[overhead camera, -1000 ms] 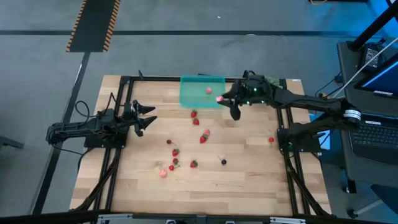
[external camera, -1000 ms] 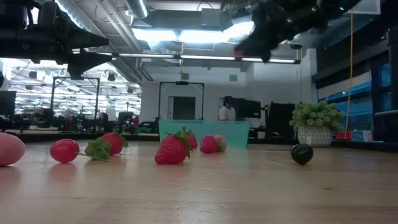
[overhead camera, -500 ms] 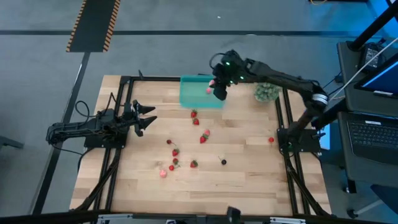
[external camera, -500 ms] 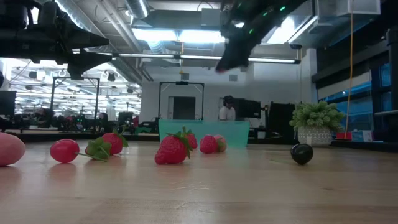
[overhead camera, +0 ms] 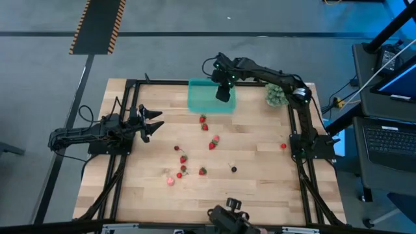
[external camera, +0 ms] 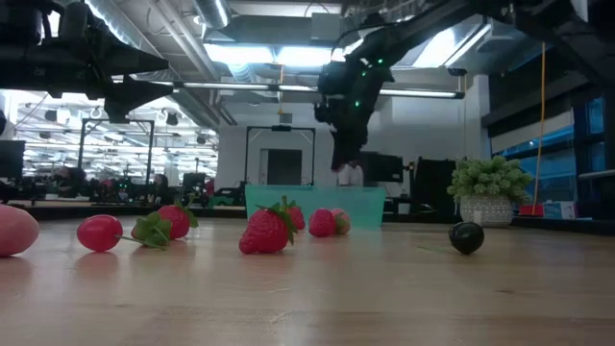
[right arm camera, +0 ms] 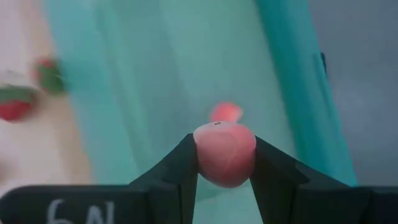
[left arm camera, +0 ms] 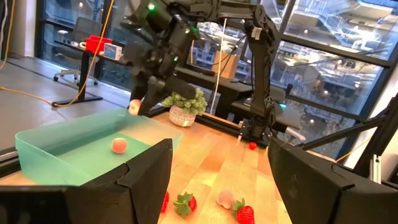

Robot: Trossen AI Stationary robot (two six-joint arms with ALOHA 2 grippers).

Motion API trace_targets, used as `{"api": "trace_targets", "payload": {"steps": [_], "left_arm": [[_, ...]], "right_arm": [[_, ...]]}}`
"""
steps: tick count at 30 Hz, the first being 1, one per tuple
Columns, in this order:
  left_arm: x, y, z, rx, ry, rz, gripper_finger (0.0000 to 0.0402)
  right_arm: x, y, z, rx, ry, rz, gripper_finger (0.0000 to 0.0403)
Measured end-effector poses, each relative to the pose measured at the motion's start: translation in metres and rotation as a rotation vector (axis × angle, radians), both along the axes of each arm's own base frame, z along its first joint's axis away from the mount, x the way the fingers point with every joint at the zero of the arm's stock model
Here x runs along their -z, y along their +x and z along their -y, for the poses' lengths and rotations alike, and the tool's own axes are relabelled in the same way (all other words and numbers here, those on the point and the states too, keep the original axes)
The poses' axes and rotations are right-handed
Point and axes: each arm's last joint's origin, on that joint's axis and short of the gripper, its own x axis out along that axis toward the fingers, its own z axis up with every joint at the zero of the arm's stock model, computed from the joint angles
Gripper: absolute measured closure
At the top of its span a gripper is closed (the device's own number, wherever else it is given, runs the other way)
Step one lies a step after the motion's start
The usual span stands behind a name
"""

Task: Pick and placing Produce into tupperware
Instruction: Put the pink peach into the green container

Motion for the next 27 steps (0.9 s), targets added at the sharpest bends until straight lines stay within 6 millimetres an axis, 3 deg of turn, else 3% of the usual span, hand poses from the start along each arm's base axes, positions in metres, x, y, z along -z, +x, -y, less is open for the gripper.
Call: {"api": "trace_targets", "payload": {"steps": [15, 20, 27], "left_arm": [[0.000, 0.000, 0.000, 0.000, 0.000, -0.005, 0.0144], [0.000, 0.000, 0.000, 0.000, 0.000, -0.005, 0.0144], [0.001, 0.000, 0.000, 0.000, 0.000, -0.006, 0.0144]], "right_arm": [[0.045, 0.009, 0.008, 0.035, 0.081, -0.119, 0.0279], [0.047, 0.010, 0.009, 0.179, 0.123, -0.096, 0.0279], [0.050, 0.012, 0.008, 0.226, 0.137, -0.088, 0.0279]]}}
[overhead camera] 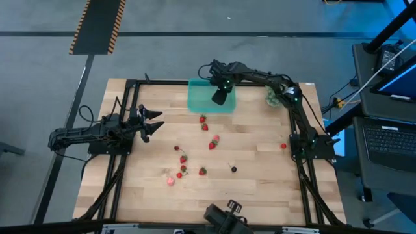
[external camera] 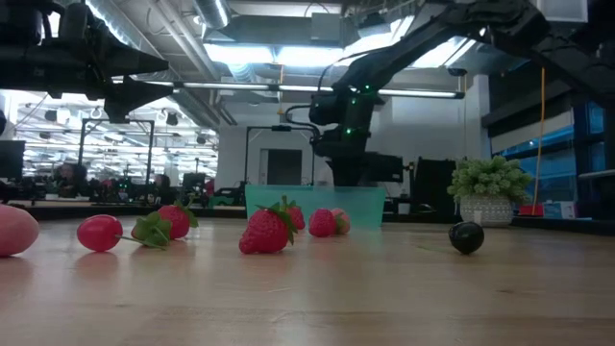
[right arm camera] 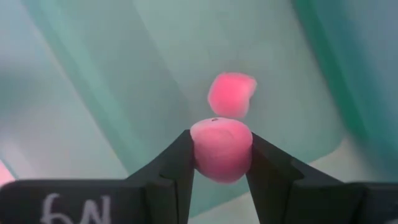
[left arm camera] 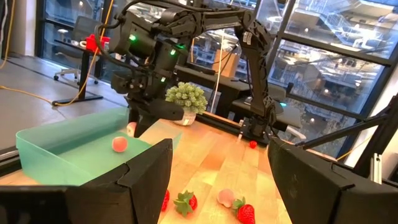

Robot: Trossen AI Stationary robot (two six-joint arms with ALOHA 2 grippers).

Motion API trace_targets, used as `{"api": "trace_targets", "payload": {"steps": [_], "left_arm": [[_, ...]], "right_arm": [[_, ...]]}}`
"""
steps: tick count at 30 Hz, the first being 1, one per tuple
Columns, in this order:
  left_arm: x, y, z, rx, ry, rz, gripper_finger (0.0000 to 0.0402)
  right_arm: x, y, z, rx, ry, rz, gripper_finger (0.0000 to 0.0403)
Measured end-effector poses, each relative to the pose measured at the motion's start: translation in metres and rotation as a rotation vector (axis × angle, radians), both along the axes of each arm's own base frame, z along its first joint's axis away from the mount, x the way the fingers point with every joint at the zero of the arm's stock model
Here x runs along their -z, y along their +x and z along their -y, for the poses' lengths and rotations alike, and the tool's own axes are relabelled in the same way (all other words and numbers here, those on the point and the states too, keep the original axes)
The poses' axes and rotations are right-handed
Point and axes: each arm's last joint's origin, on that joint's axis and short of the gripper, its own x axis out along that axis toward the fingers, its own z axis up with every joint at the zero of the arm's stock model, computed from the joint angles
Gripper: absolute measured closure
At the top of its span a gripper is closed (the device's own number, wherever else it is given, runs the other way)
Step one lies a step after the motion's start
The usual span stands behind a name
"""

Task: Pick and placing Produce into tupperware
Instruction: Put the pink peach into the green container

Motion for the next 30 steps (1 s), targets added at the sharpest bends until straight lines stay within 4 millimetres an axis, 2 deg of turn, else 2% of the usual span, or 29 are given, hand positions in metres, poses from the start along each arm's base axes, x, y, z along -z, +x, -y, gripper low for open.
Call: {"api": "trace_targets", "payload": {"steps": [5, 11, 16, 30], "left_arm": [[0.000, 0.000, 0.000, 0.000, 0.000, 0.000, 0.0144], [0.000, 0.000, 0.000, 0.000, 0.000, 0.000, 0.0144], [0.000, 0.000, 0.000, 0.000, 0.000, -0.001, 0.0144], [0.000, 0.000, 0.000, 0.000, 0.000, -0.002, 0.0144]], "right_arm": [[0.015, 0.004, 0.001, 0.026, -0.003, -0.033, 0.0279], [0.018, 0.008, 0.003, 0.055, -0.013, 0.002, 0.0279], [0.025, 0.005, 0.002, 0.050, 0.012, -0.043, 0.0279], [0.023, 0.007, 0.004, 0.053, -0.005, -0.016, 0.0279]]}}
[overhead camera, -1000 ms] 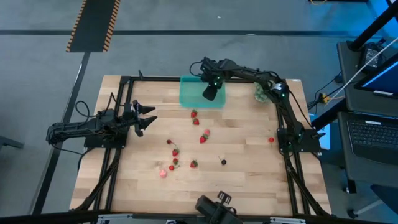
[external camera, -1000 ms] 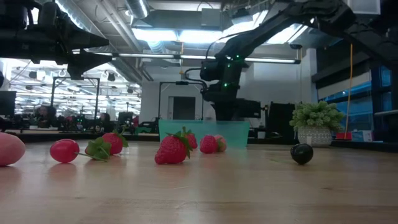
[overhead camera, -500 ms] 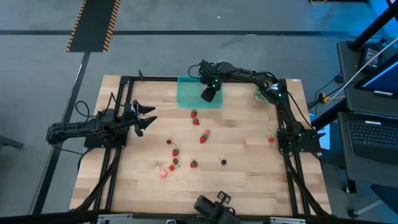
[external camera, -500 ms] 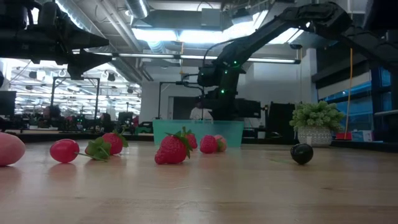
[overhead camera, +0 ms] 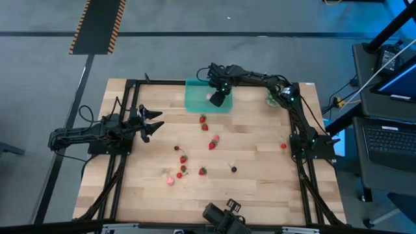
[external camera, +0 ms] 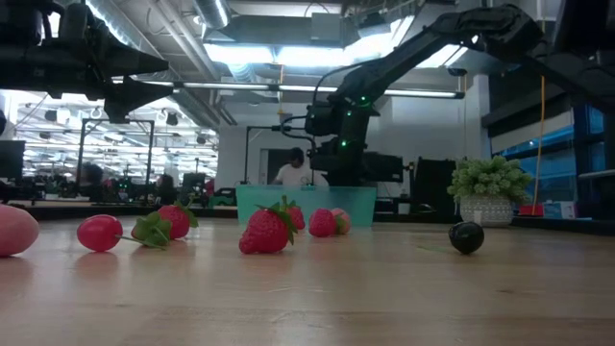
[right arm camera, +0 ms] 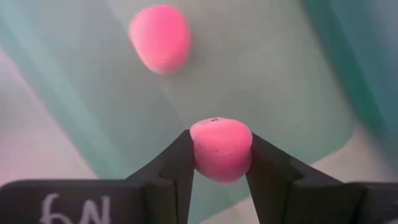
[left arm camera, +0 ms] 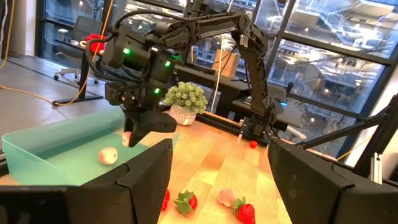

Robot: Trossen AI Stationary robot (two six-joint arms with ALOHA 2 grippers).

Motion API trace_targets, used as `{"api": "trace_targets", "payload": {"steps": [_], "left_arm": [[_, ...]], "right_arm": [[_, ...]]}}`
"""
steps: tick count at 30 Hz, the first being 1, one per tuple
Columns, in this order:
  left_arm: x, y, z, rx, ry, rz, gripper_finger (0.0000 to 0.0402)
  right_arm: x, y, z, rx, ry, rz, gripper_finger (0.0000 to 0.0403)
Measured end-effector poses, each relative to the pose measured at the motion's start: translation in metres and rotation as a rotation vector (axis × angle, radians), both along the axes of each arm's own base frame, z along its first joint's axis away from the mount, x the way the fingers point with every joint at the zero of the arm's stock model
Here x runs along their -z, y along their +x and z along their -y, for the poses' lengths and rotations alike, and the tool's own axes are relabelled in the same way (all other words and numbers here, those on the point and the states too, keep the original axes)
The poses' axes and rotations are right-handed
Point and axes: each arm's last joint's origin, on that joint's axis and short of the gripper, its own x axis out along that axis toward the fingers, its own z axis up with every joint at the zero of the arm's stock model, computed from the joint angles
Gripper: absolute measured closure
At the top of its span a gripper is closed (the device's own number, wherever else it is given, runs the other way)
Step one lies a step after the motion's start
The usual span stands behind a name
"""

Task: Pick and placing Produce into tupperware
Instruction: Put the pink peach into the green container

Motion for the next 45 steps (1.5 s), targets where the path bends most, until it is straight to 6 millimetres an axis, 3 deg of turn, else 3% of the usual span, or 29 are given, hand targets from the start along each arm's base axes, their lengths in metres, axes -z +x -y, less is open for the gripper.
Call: {"api": "trace_targets", "payload": {"steps": [13, 26, 35, 45], "left_arm": [[0.0009, 0.0001, 0.0000, 0.000, -0.001, -0.009, 0.0144], [0.0027, 0.0002, 0.0000, 0.000, -0.004, -0.028, 0.0144], [0.0027, 0.0002, 0.0000, 0.000, -0.004, -0.027, 0.0144], [0.0026, 0.0002, 0.0000, 0.000, -0.005, -0.027, 0.0144]], "right_arm": [[0.0041, 0.0004, 0.0004, 0.006, 0.004, -0.008, 0.0279], [0.0038, 0.0048, -0.0044, -0.141, -0.028, -0.013, 0.0279], [0.0038, 0.0050, -0.0047, -0.145, -0.029, -0.013, 0.0278], [0.0038, 0.0049, -0.0046, -0.146, -0.029, -0.013, 0.0232]]}}
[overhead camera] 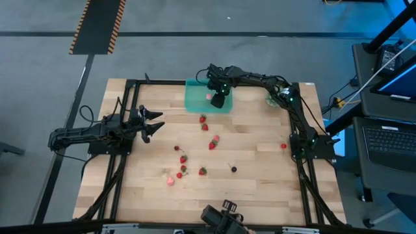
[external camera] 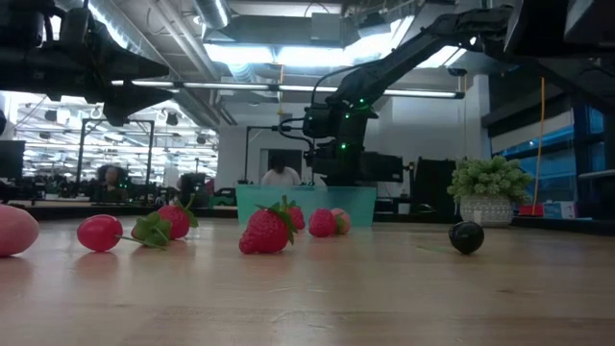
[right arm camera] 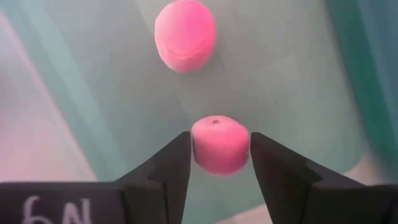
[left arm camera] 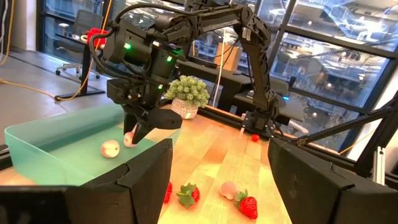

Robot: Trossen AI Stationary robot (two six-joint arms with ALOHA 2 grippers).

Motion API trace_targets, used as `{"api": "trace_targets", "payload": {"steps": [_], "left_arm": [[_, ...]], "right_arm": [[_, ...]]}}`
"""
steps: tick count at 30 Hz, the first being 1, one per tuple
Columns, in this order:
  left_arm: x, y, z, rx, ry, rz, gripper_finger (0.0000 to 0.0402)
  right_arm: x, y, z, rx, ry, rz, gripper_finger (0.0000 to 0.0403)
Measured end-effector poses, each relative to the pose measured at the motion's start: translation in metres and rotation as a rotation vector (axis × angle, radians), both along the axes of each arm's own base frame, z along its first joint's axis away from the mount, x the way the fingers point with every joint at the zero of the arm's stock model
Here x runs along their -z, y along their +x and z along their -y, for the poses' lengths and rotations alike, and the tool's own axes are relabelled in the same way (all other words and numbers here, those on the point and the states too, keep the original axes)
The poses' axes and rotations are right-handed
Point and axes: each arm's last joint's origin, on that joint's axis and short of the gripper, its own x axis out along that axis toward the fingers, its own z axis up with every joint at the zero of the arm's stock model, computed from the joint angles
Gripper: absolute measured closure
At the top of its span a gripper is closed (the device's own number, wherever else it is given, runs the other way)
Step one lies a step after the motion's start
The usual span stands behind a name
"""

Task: Pick and placing Produce into tupperware
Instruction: Put the pink peach into the green container, then put the red cherry into the green container

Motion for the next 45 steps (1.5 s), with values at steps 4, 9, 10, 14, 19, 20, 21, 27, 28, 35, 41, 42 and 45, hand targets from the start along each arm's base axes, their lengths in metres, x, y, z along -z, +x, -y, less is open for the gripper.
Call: {"api": "trace_targets", "payload": {"steps": [4, 9, 10, 14, 19, 20, 21, 27, 28, 35, 41, 42, 45], "left_arm": [[0.000, 0.000, 0.000, 0.000, 0.000, 0.000, 0.0144], [0.000, 0.000, 0.000, 0.000, 0.000, 0.000, 0.0144], [0.000, 0.000, 0.000, 0.000, 0.000, 0.000, 0.0144], [0.000, 0.000, 0.000, 0.000, 0.000, 0.000, 0.0144], [0.000, 0.000, 0.000, 0.000, -0.001, 0.001, 0.0144], [0.000, 0.000, 0.000, 0.000, -0.001, 0.001, 0.0144], [0.000, 0.000, 0.000, 0.000, -0.001, 0.001, 0.0144], [0.000, 0.000, 0.000, 0.000, -0.001, 0.001, 0.0144], [0.000, 0.000, 0.000, 0.000, -0.001, 0.001, 0.0144], [0.000, 0.000, 0.000, 0.000, -0.002, 0.001, 0.0144], [0.000, 0.000, 0.000, 0.000, -0.002, 0.001, 0.0144], [0.000, 0.000, 0.000, 0.000, -0.002, 0.001, 0.0144], [0.000, 0.000, 0.000, 0.000, -0.002, 0.001, 0.0144]], "right_arm": [[0.000, 0.000, 0.000, 0.000, 0.000, 0.000, 0.0227], [0.000, 0.000, 0.000, 0.000, 0.000, 0.000, 0.0226], [-0.001, 0.000, 0.000, 0.000, 0.003, -0.004, 0.0226], [-0.019, 0.000, 0.000, 0.004, 0.011, -0.015, 0.0225], [-0.057, 0.002, 0.002, 0.005, -0.003, 0.007, 0.0231], [-0.065, 0.002, 0.001, 0.005, -0.002, 0.004, 0.0233], [-0.072, 0.001, 0.001, 0.004, 0.001, 0.000, 0.0235], [-0.126, -0.022, -0.017, -0.003, 0.042, -0.065, 0.0244], [-0.137, -0.029, -0.022, -0.003, 0.047, -0.073, 0.0246], [-0.209, -0.084, -0.070, 0.048, 0.022, 0.002, 0.0260], [-0.233, -0.148, -0.142, 0.095, 0.040, 0.062, 0.0267], [-0.232, -0.159, -0.154, 0.096, 0.043, 0.073, 0.0268], [-0.228, -0.194, -0.186, 0.115, 0.063, 0.105, 0.0268]]}}
